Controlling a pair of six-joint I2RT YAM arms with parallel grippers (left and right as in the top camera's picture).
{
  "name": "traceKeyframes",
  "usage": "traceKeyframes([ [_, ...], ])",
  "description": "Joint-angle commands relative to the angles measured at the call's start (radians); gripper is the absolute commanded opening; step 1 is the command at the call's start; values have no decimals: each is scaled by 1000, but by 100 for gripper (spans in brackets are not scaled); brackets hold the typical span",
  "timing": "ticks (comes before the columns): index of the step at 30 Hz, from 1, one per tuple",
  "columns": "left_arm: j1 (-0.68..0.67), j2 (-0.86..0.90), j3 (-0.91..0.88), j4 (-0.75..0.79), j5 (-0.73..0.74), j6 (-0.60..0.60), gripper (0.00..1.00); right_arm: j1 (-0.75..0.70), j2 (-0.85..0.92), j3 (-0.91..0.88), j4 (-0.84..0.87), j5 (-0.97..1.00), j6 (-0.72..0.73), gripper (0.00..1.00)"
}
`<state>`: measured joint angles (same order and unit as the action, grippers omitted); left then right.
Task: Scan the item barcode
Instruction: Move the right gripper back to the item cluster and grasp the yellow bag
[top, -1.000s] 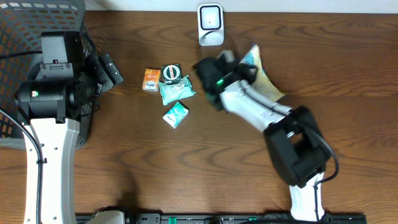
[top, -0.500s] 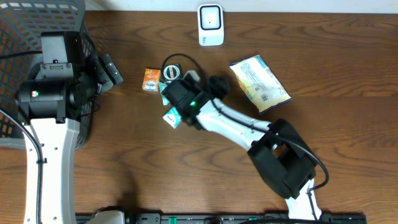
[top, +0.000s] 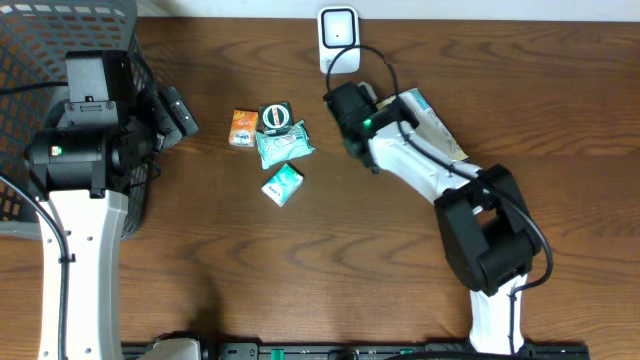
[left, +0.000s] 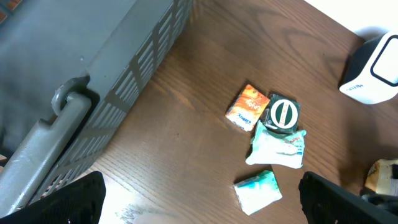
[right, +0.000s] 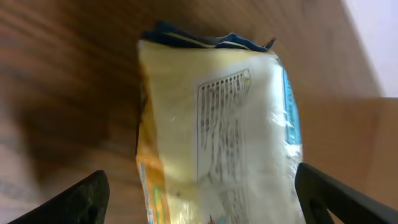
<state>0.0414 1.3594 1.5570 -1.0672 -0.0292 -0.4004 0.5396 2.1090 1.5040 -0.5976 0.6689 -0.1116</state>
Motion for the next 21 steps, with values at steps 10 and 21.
traceKeyframes([
  [10, 4, -6, 0, -2, -6, -9, 98, -78, 28, -21, 91, -166, 21, 89],
  [21, 4, -6, 0, -2, -6, -9, 98, -105, 150, -21, 134, 84, 21, 86],
])
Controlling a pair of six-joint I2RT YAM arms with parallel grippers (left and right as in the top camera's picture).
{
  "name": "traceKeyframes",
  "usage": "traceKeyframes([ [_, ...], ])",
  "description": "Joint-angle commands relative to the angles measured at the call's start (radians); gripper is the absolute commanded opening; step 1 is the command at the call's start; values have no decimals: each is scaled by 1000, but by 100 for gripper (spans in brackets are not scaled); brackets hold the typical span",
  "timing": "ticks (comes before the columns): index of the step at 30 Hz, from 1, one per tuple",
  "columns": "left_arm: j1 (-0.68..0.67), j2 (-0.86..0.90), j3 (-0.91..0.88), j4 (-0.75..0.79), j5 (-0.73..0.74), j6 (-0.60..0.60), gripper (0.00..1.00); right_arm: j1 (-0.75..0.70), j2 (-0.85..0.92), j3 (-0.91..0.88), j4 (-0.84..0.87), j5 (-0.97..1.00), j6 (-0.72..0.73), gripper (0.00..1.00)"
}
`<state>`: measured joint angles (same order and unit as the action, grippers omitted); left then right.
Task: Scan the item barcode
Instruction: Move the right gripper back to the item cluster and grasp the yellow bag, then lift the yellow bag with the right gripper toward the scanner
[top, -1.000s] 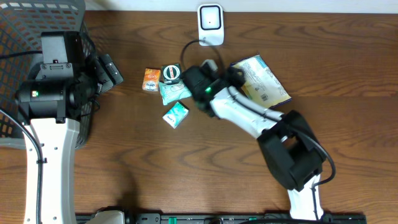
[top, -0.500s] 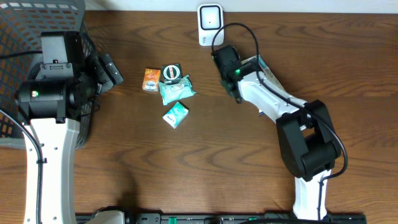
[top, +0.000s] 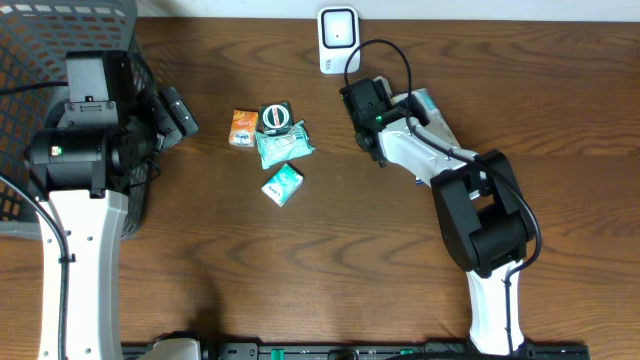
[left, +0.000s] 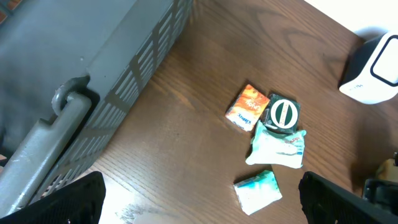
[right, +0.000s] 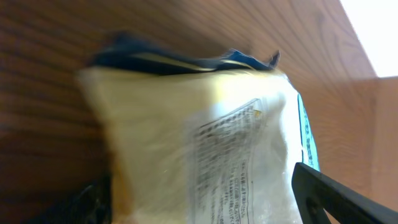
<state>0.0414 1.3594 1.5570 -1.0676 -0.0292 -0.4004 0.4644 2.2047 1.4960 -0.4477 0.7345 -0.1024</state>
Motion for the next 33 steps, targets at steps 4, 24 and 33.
traceKeyframes([
  [4, 4, -6, 0, -2, -6, -9, 98, -63, 67, -13, -29, -145, 12, 77],
  [24, 4, -6, 0, -2, -6, -9, 98, -206, -230, 17, -177, -993, 177, 1],
  [33, 4, -6, 0, -2, -6, -9, 98, -258, -304, 12, -299, -1373, 177, 2],
])
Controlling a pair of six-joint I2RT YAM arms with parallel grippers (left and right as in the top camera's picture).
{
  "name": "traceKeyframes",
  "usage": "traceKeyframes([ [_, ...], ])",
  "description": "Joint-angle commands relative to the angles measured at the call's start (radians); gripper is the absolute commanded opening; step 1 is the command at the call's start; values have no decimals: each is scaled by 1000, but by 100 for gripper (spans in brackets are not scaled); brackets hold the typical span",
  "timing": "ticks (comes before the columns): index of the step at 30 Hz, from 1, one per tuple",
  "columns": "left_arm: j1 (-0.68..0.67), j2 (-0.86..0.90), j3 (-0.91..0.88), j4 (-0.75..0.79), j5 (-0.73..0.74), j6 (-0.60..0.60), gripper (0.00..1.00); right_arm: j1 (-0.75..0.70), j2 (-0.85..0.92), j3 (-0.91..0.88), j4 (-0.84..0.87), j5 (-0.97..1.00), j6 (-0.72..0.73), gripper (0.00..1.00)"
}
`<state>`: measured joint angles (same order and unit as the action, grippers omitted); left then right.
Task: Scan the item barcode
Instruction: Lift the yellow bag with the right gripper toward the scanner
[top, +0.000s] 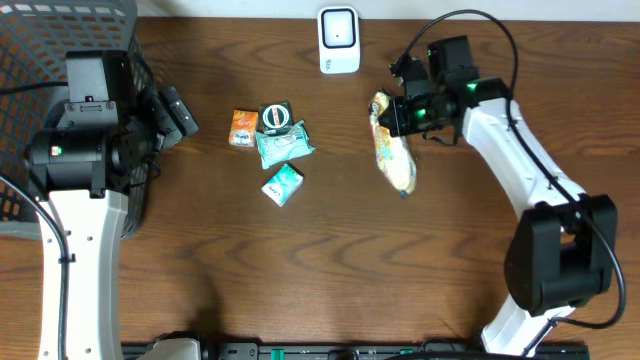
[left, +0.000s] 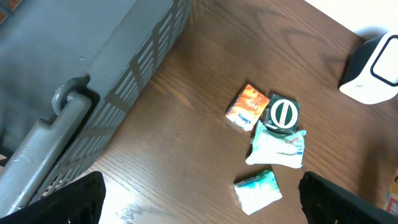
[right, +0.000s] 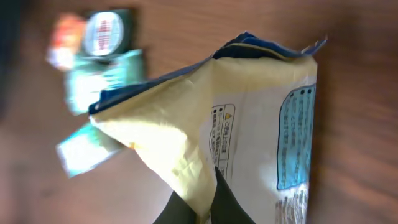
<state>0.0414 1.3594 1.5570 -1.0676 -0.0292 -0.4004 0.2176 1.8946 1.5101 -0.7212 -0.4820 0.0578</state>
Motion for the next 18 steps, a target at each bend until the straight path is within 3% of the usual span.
traceKeyframes([
  [1, 4, -6, 0, -2, -6, -9, 98, -14, 6, -2, -34, -158, 16, 1],
  [5, 4, -6, 0, -2, -6, -9, 98, -21, 6, -3, -42, -131, 15, 2],
  [9, 4, -6, 0, -2, -6, -9, 98, -5, 6, -8, -81, 118, 16, 3],
  [11, 4, -6, 0, -2, -6, -9, 97, 16, 6, -11, -108, 220, 16, 14],
  [16, 4, -6, 0, -2, -6, -9, 98, 69, 6, -15, -134, 444, 16, 24],
  [17, 4, -6, 0, -2, -6, -9, 98, 79, 6, -15, -140, 489, 16, 32],
  [18, 4, -6, 0, -2, -6, -9, 97, 85, 6, -15, -145, 513, 16, 50],
])
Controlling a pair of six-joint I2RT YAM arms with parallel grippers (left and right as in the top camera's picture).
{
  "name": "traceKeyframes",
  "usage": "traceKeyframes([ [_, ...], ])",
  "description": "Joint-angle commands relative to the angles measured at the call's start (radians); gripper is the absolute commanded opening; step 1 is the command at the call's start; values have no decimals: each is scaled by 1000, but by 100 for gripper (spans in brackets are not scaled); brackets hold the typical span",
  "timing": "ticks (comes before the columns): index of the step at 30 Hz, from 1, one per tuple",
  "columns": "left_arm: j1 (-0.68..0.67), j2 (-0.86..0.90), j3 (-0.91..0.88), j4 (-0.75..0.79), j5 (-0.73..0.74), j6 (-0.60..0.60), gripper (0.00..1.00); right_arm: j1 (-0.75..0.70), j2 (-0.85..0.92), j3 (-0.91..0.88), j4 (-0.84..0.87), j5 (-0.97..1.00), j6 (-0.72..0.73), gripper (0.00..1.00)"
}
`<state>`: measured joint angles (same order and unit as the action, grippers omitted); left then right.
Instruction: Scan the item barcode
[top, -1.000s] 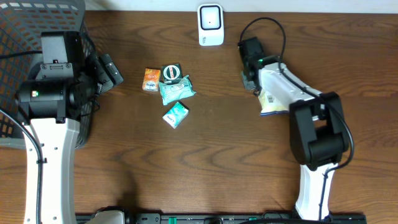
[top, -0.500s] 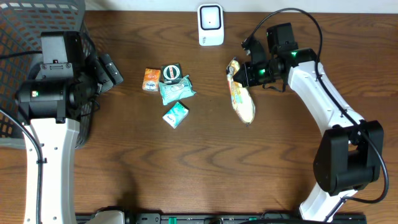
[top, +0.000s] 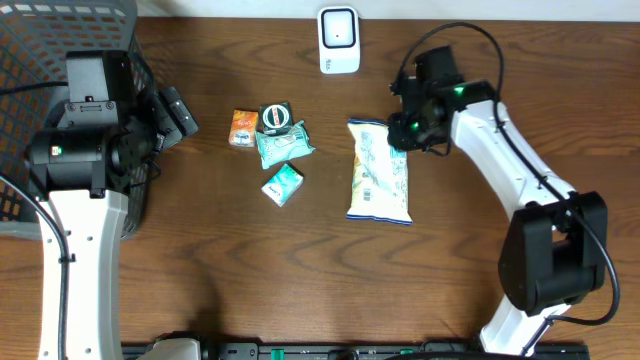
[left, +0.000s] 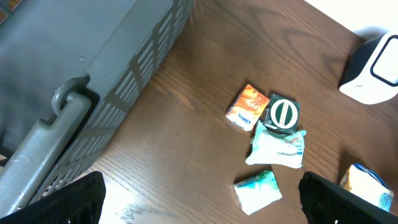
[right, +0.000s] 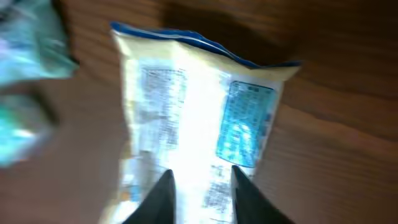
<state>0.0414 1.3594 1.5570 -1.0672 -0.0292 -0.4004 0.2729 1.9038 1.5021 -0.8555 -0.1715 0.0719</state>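
A pale yellow snack bag (top: 378, 172) lies flat on the wood table, its printed back with a blue panel facing up (right: 193, 118). One corner of it shows in the left wrist view (left: 370, 183). My right gripper (top: 402, 133) hovers over the bag's far right corner. It is open, its fingers (right: 202, 177) apart with the bag showing between them. The white scanner (top: 338, 40) stands at the back edge, a short way beyond the bag. My left gripper (left: 199, 208) is open by the basket, holding nothing.
A grey mesh basket (top: 60, 40) fills the far left corner. Left of the bag lie an orange packet (top: 243, 127), a round black tin (top: 276, 116) and two teal packets (top: 283, 146), (top: 282, 184).
The right gripper was shut on the bag's edge, holding it up near the scanner. Now the bag lies flat on the table and the fingers stand apart over it. The left arm is unchanged.
The right gripper stood open around the bag at the table's back right, then pressed closer on it. Later it held the bag lifted, right of the scanner. Now the bag rests print side up at mid-table, let go.
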Motion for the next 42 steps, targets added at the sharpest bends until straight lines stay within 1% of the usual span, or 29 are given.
traceKeyframes([
  [1, 4, -6, 0, -2, -6, -9, 98, 36, -3, -7, -17, 211, 2, 64],
  [2, 4, -6, 0, -2, -6, -9, 98, 42, -3, -7, -21, 210, 3, 76],
  [3, 4, -6, 0, -2, -6, -9, 98, 50, -3, -7, -27, 203, 8, 82],
  [4, 4, -6, 0, -2, -6, -9, 98, 57, -3, -7, -33, 203, 26, 86],
  [6, 4, -6, 0, -2, -6, -9, 98, 80, -3, -7, -51, 203, 56, 90],
  [8, 4, -6, 0, -2, -6, -9, 98, 115, -3, -8, -68, 207, 74, 99],
  [12, 4, -6, 0, -2, -6, -9, 98, 205, -3, -15, -77, 294, 154, 99],
  [16, 4, -6, 0, -2, -6, -9, 98, 305, -3, -51, -75, 488, 273, 99],
  [19, 4, -6, 0, -2, -6, -9, 97, 371, -3, -111, -63, 628, 374, 99],
  [22, 4, -6, 0, -2, -6, -9, 97, 410, -3, -188, -16, 687, 443, 99],
  [28, 4, -6, 0, -2, -6, -9, 98, 428, -3, -335, 179, 693, 451, 99],
  [33, 4, -6, 0, -2, -6, -9, 98, 426, -3, -438, 304, 693, 434, 99],
  [34, 4, -6, 0, -2, -6, -9, 98, 425, -3, -455, 329, 692, 423, 93],
  [35, 4, -6, 0, -2, -6, -9, 98, 424, -3, -474, 349, 689, 416, 81],
  [36, 4, -6, 0, -2, -6, -9, 98, 422, -3, -482, 355, 689, 412, 64],
  [37, 4, -6, 0, -2, -6, -9, 98, 421, -3, -486, 357, 689, 409, 50],
  [38, 4, -6, 0, -2, -6, -9, 98, 419, -3, -485, 356, 687, 409, 43],
  [42, 4, -6, 0, -2, -6, -9, 98, 418, -4, -459, 352, 641, 357, 26],
])
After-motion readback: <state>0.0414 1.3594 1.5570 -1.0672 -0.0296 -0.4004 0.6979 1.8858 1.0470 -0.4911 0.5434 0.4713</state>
